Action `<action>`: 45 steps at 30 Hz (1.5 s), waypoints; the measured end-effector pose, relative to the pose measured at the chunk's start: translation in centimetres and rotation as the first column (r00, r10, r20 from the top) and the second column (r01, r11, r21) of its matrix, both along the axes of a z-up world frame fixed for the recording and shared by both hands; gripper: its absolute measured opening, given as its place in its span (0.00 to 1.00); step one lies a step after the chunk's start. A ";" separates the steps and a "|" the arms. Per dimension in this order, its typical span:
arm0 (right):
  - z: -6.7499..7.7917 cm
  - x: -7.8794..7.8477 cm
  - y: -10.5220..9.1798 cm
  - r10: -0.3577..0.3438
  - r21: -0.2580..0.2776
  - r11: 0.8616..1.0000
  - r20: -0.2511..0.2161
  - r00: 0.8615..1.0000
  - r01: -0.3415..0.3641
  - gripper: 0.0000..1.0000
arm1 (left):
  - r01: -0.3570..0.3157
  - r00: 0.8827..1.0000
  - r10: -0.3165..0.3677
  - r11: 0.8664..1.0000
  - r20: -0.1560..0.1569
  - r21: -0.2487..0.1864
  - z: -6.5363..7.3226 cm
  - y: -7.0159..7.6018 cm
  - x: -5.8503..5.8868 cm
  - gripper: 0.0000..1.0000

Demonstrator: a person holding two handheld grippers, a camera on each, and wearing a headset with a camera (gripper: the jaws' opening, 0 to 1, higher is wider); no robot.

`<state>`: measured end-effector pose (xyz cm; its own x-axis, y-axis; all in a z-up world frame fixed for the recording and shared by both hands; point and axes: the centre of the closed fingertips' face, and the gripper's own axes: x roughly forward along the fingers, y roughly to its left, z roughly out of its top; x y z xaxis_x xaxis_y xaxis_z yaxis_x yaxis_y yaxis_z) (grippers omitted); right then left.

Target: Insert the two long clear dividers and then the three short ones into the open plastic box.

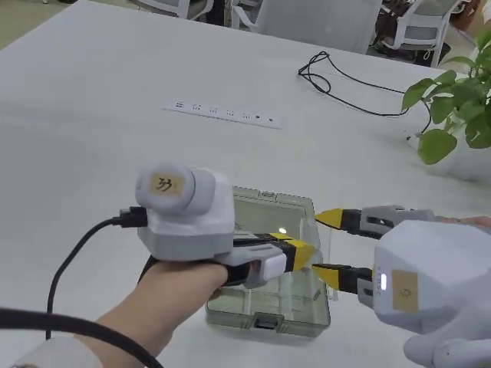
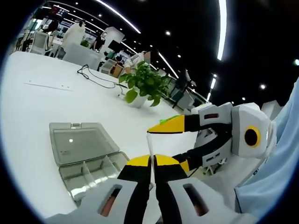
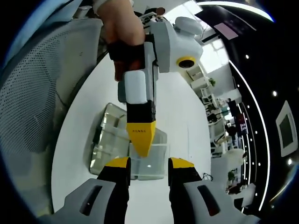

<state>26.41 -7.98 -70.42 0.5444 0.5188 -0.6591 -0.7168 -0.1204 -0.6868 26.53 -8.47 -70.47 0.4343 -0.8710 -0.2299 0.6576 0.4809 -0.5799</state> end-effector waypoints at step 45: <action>0.9 -2.6 -0.4 -0.055 0.167 0.970 -0.556 0.830 0.176 0.22 | 0.287 0.918 -0.325 0.940 0.226 0.185 -1.4 1.0 -3.9 0.00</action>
<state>23.83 -8.34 -69.56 0.1937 0.6290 -0.7529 -0.9798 0.0849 -0.1811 22.62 -7.42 -71.85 0.2113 -0.9355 -0.2832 0.9001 0.2992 -0.3168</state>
